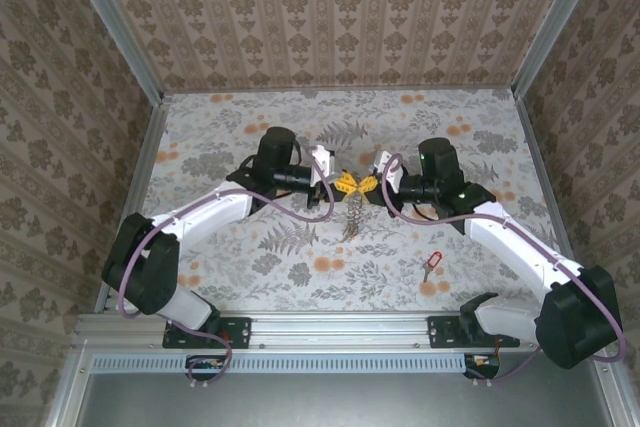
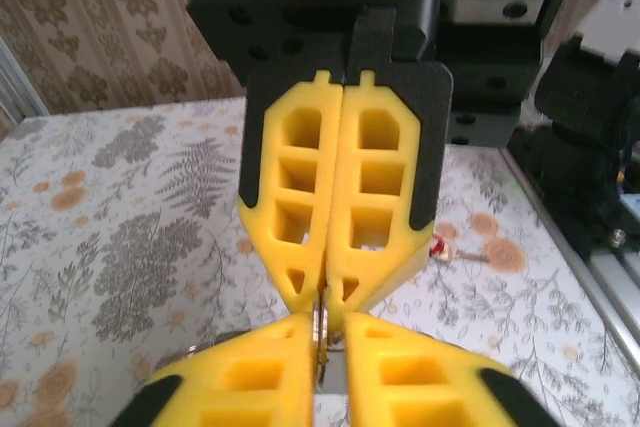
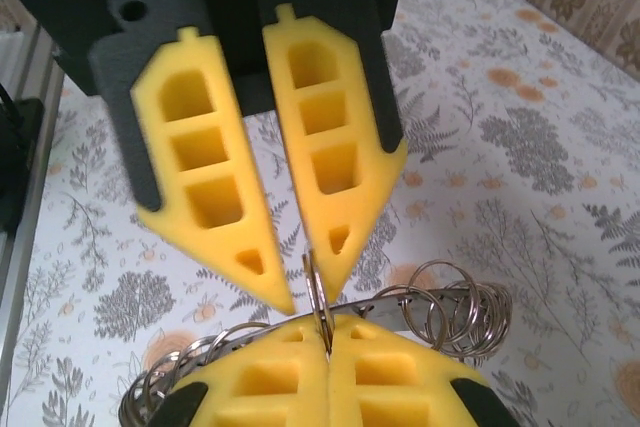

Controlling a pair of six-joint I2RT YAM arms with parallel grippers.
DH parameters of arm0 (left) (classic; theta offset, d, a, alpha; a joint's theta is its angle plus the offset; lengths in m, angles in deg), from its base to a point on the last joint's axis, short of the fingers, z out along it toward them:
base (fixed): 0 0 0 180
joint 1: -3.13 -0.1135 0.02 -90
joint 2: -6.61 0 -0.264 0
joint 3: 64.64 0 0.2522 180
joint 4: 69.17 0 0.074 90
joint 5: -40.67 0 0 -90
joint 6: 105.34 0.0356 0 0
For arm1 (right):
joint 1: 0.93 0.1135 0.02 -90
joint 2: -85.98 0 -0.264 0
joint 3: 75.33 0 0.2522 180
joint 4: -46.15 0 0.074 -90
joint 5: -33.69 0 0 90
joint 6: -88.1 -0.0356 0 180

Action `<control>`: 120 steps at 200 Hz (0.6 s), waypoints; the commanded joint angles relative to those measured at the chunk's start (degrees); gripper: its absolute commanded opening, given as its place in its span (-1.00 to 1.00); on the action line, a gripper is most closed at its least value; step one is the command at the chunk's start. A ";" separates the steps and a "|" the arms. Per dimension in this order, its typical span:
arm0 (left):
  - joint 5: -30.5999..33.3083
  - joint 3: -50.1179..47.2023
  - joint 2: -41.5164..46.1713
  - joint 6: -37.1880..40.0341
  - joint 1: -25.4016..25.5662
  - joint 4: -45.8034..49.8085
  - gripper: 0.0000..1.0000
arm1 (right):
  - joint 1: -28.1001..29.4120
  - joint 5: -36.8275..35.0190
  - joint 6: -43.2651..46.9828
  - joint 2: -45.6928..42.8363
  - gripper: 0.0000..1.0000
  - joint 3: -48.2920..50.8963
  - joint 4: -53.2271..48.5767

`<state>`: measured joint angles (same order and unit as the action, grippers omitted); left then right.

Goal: Put the keys on the keyring

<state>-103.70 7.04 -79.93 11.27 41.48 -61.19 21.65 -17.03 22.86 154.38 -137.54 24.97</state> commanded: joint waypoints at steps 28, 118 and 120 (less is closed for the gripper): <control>5.34 4.63 0.20 10.98 1.86 15.21 -0.59 | 2.48 -6.31 5.15 0.31 -1.00 -6.66 -8.95; 8.50 6.56 -0.21 12.50 3.57 16.99 -0.72 | 5.53 -12.57 8.27 1.21 -1.00 -10.81 -17.05; 8.54 6.52 -0.12 12.50 3.58 16.89 -0.72 | 5.53 -12.63 8.29 1.19 -1.00 -10.86 -17.13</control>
<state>-95.70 12.11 -79.93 21.82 44.38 -46.57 26.70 -28.04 29.61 155.48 -145.39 9.04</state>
